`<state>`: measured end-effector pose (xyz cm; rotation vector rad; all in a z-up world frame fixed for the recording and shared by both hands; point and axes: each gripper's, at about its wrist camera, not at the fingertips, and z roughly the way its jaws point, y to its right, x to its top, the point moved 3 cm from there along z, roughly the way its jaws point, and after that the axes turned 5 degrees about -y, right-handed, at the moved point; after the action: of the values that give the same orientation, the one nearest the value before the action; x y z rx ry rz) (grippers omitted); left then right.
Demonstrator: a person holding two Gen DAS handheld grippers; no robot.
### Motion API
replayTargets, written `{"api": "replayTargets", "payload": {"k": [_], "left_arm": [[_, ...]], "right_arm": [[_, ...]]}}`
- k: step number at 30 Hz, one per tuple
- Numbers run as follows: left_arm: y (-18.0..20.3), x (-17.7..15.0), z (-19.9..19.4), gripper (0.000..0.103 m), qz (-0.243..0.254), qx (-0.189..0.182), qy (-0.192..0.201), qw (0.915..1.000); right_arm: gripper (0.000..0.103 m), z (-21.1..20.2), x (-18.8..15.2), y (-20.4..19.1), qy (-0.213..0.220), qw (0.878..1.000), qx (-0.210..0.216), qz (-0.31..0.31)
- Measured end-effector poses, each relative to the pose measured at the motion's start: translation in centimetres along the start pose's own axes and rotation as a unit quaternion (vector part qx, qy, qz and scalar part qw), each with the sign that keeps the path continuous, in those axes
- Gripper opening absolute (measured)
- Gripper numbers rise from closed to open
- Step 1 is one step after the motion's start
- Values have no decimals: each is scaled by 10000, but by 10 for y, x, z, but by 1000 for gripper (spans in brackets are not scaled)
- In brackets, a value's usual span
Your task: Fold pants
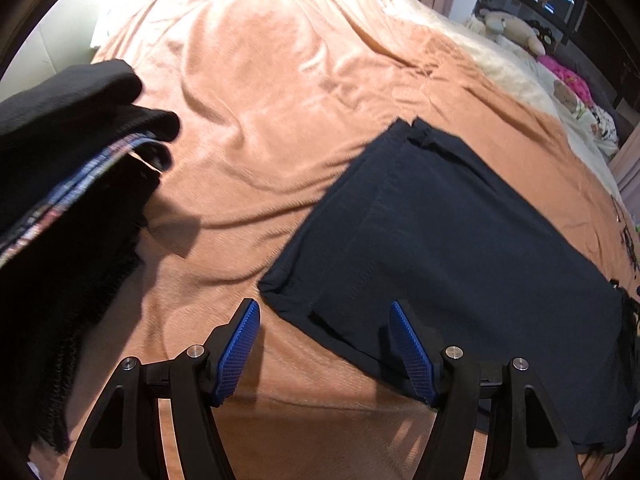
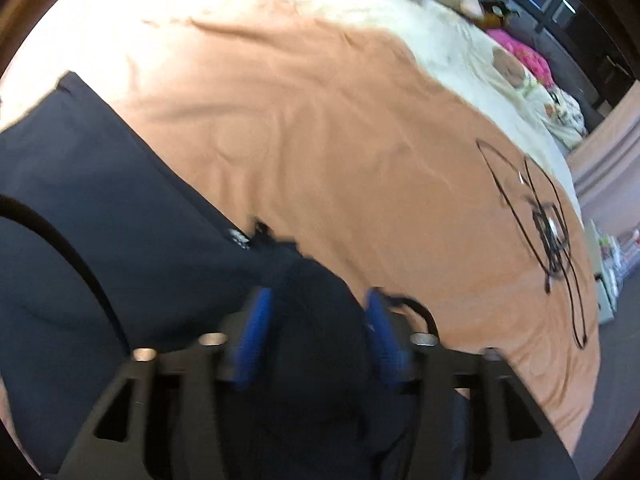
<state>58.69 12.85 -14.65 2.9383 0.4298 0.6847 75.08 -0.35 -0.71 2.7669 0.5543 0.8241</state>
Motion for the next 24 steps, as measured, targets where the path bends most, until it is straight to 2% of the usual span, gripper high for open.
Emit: {"api": "replayTargets", "payload": {"k": [1,3,5,7,11,12,13,14,15,18,19,21,24], "left_arm": [[-1,1,-2,67,-30,-56,46,10000],[-2,5,-5,63,-68,-123,128,9998],[1,8,1,63,-43,-123,78,9999],[0,10,8,57,-57,-19,0,10000],[1,14,28,52,70,146,-158,9997],[0,15,31,45,87,168,-160,9997],[0,17,32,23,111,199,-133,9997],[-1,19,32,8,148,204,-131,9996],[0,21,32,0,160,192,-154,9996],[-5,33,22,0,206,687,175,9973],[-8,38,19,0,164,699,231,9971],[-14,46,17,0,44,502,153,9986],[-10,46,19,0,127,203,-125,9996]], "right_arm": [[69,-6,2,-5,134,9999,-15,-62],[69,-10,7,-13,277,9995,65,-141],[69,-8,13,-19,317,9989,319,-152],[69,-4,13,-25,265,9986,417,-170],[69,6,12,-31,125,9987,486,-77],[69,7,9,-32,120,9984,544,-24],[69,3,12,-28,115,9982,593,5],[69,2,8,-28,115,9980,622,25],[69,-8,1,-26,117,9979,633,43],[69,-31,-21,-16,128,9979,613,159],[69,-36,-27,-12,131,9977,622,241],[69,-50,-41,-2,153,9966,677,455],[69,-63,-65,11,174,9934,823,783]]}}
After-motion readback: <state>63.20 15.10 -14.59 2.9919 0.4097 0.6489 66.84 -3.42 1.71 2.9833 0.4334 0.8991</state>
